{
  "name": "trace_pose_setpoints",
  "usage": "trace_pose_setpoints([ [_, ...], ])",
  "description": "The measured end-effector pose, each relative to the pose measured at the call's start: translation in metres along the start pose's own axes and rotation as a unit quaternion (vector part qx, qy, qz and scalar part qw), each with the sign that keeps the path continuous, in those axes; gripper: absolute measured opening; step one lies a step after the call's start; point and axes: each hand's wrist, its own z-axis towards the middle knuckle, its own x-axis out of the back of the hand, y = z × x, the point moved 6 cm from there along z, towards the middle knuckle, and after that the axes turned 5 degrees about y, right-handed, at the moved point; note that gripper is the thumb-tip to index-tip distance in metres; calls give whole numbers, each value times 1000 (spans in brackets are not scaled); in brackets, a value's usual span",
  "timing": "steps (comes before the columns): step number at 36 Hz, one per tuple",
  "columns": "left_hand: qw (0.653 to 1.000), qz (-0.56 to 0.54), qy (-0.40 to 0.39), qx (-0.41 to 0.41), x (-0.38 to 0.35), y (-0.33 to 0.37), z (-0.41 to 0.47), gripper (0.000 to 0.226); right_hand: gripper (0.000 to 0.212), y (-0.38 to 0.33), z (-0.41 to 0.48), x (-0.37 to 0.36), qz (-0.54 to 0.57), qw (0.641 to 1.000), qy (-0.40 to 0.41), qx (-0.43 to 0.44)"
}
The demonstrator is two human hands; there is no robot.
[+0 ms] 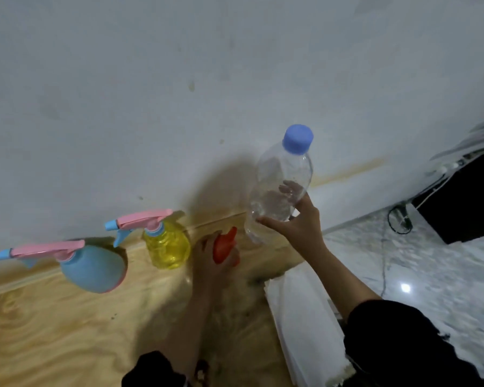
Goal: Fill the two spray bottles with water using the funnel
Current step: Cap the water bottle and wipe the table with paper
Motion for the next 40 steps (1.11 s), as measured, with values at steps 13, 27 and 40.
trace_pose_setpoints([
  [13,997,13,71,10,-12,-2,12,69,81,8,24,-19,22,998,-62,18],
  [27,993,78,91,23,-14,-1,19,57,97,19,28,-27,10,994,-108,29],
  [40,986,115,91,76,-13,9,21,55,102,15,27,-30,-57,988,-132,54],
])
